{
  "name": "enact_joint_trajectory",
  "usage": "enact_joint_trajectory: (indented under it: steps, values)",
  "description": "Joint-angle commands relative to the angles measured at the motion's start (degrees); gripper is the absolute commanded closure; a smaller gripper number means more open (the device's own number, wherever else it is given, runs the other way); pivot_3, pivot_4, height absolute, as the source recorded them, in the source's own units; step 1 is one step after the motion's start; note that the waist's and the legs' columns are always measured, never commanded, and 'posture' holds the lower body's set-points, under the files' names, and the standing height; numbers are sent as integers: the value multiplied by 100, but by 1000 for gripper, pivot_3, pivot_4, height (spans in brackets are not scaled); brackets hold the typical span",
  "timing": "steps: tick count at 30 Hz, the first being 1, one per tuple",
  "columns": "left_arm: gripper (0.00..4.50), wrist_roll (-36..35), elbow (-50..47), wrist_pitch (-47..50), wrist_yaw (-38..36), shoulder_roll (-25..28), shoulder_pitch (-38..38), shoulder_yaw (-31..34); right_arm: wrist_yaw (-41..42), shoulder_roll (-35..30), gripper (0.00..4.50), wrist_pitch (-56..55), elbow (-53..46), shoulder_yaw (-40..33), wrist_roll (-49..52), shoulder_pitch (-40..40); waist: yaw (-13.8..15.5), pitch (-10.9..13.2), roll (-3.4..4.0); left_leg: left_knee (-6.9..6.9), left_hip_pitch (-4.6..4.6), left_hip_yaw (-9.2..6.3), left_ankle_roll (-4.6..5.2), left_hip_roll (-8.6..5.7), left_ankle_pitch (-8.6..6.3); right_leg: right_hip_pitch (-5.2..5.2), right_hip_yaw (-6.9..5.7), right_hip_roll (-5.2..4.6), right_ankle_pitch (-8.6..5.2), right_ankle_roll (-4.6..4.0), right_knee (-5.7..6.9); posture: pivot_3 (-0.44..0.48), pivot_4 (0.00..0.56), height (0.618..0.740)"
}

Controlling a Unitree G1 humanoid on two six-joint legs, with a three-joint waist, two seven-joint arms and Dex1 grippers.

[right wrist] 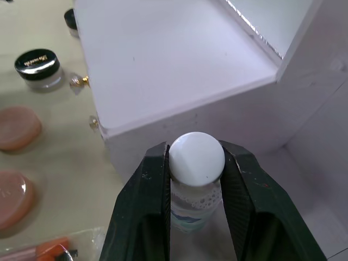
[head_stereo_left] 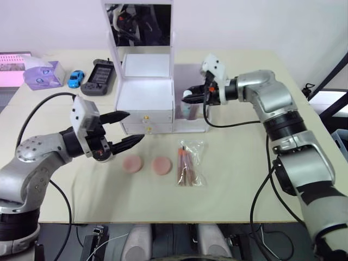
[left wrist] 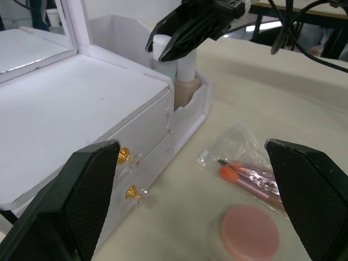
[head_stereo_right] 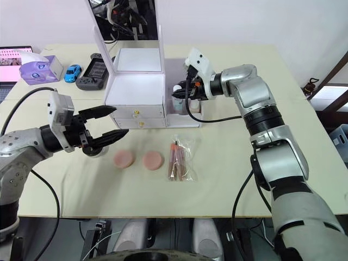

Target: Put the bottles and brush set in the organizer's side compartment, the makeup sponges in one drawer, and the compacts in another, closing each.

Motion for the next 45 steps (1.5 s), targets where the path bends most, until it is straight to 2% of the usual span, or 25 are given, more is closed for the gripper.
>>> enact_joint_trajectory:
  steps: [1,6,9,14,20,24,31,35,39,41,45]
  values:
    - [0,-70,-90,-72,5,97,-50,133,111,85,3379,-284,104,-139,-177,-272,-5,0,0,-1,0,0,0,0,0,0,0,0,0,0,0,0,150,740]
    - [0,-31,-23,-103,-13,97,-128,29,166,218,3379,-449,398,-173,-402,-303,-10,0,0,0,1,-1,0,0,0,0,0,2,0,0,1,0,150,740]
    - [0,-8,0,-124,-11,80,-150,-12,236,257,2373,-401,386,-278,-385,-340,-10,0,1,0,1,0,0,0,0,0,0,2,0,0,2,0,150,740]
    - [0,-156,142,-90,-12,15,-327,60,423,154,38,-197,130,-496,-282,-381,-5,1,1,-1,1,-1,0,0,0,0,0,2,0,1,3,0,150,740]
    - [0,-139,468,-183,-220,107,-483,116,741,-453,38,438,-840,-1250,341,-216,24,2,2,0,0,-1,-1,-1,0,2,-1,0,0,2,-1,0,150,740]
    - [0,64,1048,-447,-556,427,-484,331,730,-1013,38,575,-1534,-1960,777,312,19,0,0,-6,0,-2,-1,0,0,0,-2,1,-1,2,-2,0,150,740]
    - [0,635,3515,-1490,-1272,1237,-716,891,466,-2271,38,366,-2088,-3080,920,2093,18,1,2,-4,0,5,-1,0,0,-1,-1,-1,-3,-1,-5,0,150,740]
    - [0,1106,5122,-2335,-1567,1565,-879,933,165,-2523,38,36,-2229,-3695,880,3447,-1,1,2,-6,2,11,-1,1,-1,-4,-1,-3,-3,-1,-5,0,150,740]
    - [0,1397,6233,-3011,-1658,1707,-987,962,-169,-2539,38,-371,-2196,-4212,840,4489,0,1,3,-7,3,16,0,2,-1,-5,1,-5,-3,-1,-3,0,150,740]
    - [0,1472,6532,-3196,-1701,1710,-1011,957,-312,-2524,38,-536,-2133,-4385,837,4846,13,1,3,-3,3,18,0,3,-1,-5,1,-6,-3,-1,-2,0,150,740]
    - [0,1494,6626,-3193,-1767,1665,-1244,879,-453,-2535,38,-524,-2244,-4375,912,5027,14,-1,-1,6,4,18,-1,8,-1,-3,0,-6,-3,3,-3,0,150,740]
